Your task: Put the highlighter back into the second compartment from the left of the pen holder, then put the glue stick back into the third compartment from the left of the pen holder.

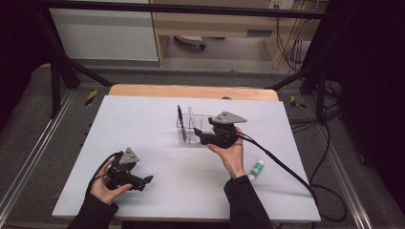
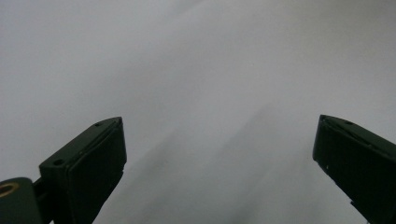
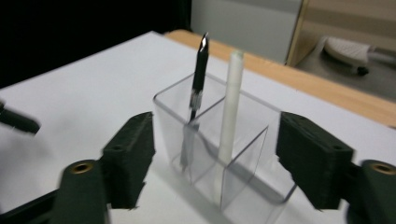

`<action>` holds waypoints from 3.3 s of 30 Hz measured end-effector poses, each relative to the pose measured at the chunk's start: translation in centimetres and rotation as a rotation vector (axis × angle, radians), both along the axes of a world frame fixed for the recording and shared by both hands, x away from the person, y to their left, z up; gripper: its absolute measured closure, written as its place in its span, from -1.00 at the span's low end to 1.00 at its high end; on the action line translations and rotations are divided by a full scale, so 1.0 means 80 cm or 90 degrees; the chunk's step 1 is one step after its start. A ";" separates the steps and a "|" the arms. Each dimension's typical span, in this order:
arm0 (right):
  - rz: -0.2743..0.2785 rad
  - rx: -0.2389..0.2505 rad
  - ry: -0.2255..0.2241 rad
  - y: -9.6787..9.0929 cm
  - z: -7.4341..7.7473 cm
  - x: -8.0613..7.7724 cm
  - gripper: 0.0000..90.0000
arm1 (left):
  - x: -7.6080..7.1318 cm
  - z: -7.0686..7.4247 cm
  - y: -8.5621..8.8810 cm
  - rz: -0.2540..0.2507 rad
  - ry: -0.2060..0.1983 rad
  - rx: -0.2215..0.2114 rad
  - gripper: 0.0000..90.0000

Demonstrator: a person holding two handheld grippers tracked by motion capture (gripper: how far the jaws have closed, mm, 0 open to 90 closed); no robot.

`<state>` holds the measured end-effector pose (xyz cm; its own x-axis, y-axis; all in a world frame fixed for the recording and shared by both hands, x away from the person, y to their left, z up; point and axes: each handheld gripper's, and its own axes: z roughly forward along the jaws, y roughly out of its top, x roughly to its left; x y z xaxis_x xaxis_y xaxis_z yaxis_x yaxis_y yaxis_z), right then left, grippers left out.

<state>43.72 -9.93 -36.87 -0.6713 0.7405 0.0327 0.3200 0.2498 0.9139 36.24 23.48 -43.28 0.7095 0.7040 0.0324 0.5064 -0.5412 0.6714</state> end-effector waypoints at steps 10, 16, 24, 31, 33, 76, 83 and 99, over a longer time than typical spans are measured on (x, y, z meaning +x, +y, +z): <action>0.072 -0.059 0.078 -0.013 -0.004 -0.031 -0.91 | 0.000 0.000 0.000 -0.001 0.001 0.001 -0.95; 0.063 -0.079 0.103 -0.035 -0.017 -0.042 -0.99 | 0.000 -0.001 -0.001 0.000 0.003 0.004 -0.95; 0.055 -0.100 0.122 -0.069 -0.031 -0.055 -0.95 | 0.000 -0.002 -0.001 0.000 0.002 0.006 -0.95; 0.038 -0.111 0.130 -0.099 -0.039 -0.065 -0.87 | 0.001 -0.001 0.001 -0.003 0.000 0.003 -0.95; 0.031 -0.114 0.134 -0.108 -0.043 -0.069 -0.84 | 0.001 -0.001 0.002 -0.002 0.000 0.003 -0.95; -0.038 -0.170 0.173 -0.220 -0.088 -0.115 1.00 | -0.002 -0.002 -0.008 -0.020 0.000 0.012 -0.95; -0.028 -0.158 0.163 -0.218 -0.090 -0.113 1.00 | 0.000 -0.004 -0.016 -0.025 0.000 0.018 -0.95; -0.009 -0.139 0.143 -0.202 -0.095 -0.101 1.00 | 0.003 -0.001 -0.048 -0.053 0.001 0.026 -0.95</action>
<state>35.61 -26.11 -44.50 -0.6543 0.7560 0.0178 0.5130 0.4265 0.7449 36.52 19.64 -43.39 0.7653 0.6410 0.0588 0.4598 -0.6083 0.6470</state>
